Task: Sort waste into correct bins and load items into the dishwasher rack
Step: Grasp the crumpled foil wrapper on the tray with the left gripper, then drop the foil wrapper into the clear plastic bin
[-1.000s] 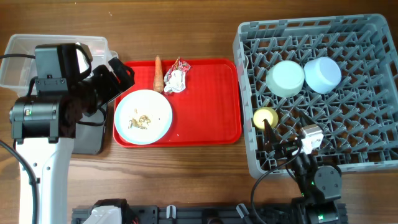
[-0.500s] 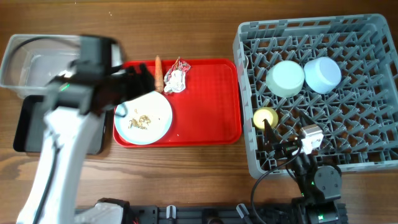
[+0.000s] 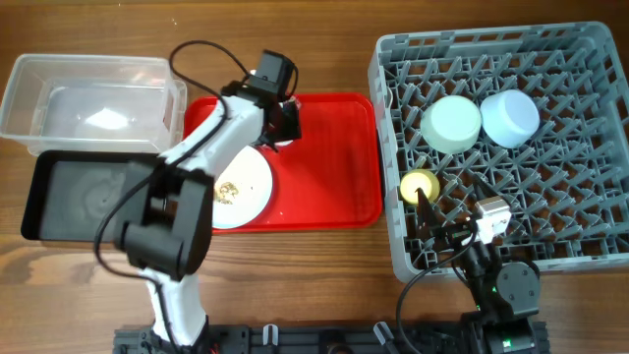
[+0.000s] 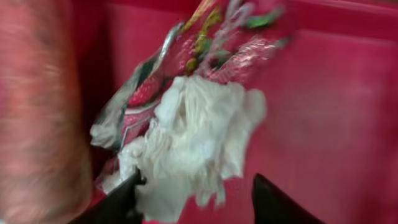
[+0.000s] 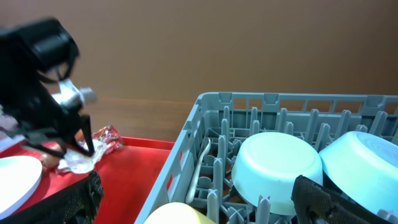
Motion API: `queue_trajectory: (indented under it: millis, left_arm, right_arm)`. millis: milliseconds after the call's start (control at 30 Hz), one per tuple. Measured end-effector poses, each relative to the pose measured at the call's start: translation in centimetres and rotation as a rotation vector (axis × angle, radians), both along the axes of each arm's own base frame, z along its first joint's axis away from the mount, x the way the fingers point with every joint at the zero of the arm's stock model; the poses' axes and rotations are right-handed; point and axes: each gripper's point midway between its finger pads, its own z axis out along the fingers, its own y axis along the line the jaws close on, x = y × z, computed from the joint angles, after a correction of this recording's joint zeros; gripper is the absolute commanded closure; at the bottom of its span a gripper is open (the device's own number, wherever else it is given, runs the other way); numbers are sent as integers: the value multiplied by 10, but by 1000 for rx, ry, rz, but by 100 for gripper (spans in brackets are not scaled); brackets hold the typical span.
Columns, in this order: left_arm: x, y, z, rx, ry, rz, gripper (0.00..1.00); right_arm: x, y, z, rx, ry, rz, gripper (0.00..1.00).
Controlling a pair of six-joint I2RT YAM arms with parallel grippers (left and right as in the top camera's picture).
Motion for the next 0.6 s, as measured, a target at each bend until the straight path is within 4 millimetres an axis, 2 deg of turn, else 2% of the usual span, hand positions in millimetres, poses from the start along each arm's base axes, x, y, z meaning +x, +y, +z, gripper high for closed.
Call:
queue_trajectory:
  millis: [33,133,200,233,300,367,433,500,533,567,600]
  left_arm:
    - [0,0,-8,9,9,-2,96]
    - [-3,2,-10,20,26,3,96]
    - [-14,5,-6,34,74,5,96]
    - [-25,9,5,43,119,3,96]
    - [-33,12,26,46,132,4,96]
    - [-36,21,65,49,78,26,96]
    - [-27,49,112,72,-41,115,96]
    - [-10,94,149,108,-171,253,96]
    - [1,116,157,126,-220,315,96]
    - [13,148,162,153,-266,404,96]
    - [19,164,161,160,-279,448,91]
  right_arm:
    - [0,0,0,0,1,0,0]
    - [0,0,0,0,0,0,0]
    - [0,0,0,0,0,0,0]
    - [0,0,0,0,0,0,0]
    - [0,0,0,0,0,0,0]
    - [0,0,0,0,0,0,0]
    - [0,0,0,0,0,0,0]
    - [0,0,0,0,0,0,0]
    - [0,0,0,0,0,0,0]
    - [0,0,0,0,0,0,0]
    - [0,0,0,0,0,0,1]
